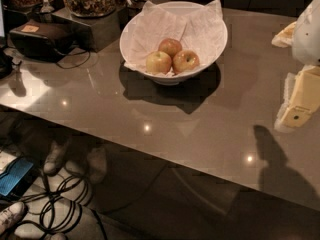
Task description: Pick apple from white bowl
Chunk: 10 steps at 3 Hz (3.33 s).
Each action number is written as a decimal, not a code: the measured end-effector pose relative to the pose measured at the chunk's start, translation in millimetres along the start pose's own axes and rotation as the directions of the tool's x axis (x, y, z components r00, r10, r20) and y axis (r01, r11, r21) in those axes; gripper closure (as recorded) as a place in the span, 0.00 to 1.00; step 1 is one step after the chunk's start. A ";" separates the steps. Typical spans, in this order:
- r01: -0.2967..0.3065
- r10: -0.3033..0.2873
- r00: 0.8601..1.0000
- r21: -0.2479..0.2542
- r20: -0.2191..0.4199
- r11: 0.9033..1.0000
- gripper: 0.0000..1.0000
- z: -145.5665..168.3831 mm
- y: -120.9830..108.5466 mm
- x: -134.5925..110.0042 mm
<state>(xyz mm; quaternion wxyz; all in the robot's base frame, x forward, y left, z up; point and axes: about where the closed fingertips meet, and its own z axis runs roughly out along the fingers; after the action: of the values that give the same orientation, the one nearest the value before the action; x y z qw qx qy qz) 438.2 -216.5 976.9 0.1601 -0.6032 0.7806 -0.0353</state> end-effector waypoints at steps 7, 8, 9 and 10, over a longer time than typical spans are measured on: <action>-0.081 0.082 0.993 -0.005 0.091 0.997 0.00 17.4 -86.8 -96.5; -0.086 0.087 0.991 -0.016 0.098 0.996 0.00 29.0 -98.4 -109.4; -0.094 0.096 0.990 -0.027 0.103 0.995 0.00 37.3 -108.4 -118.8; -0.101 0.104 0.989 -0.035 0.103 0.994 0.00 41.5 -118.4 -125.6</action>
Offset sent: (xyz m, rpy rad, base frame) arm 0.0070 0.0062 0.0095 0.0186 0.0161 -0.0348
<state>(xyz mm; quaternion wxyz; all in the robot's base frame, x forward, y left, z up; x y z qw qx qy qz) 588.3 -123.0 993.1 0.1934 -0.5658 0.8014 0.0164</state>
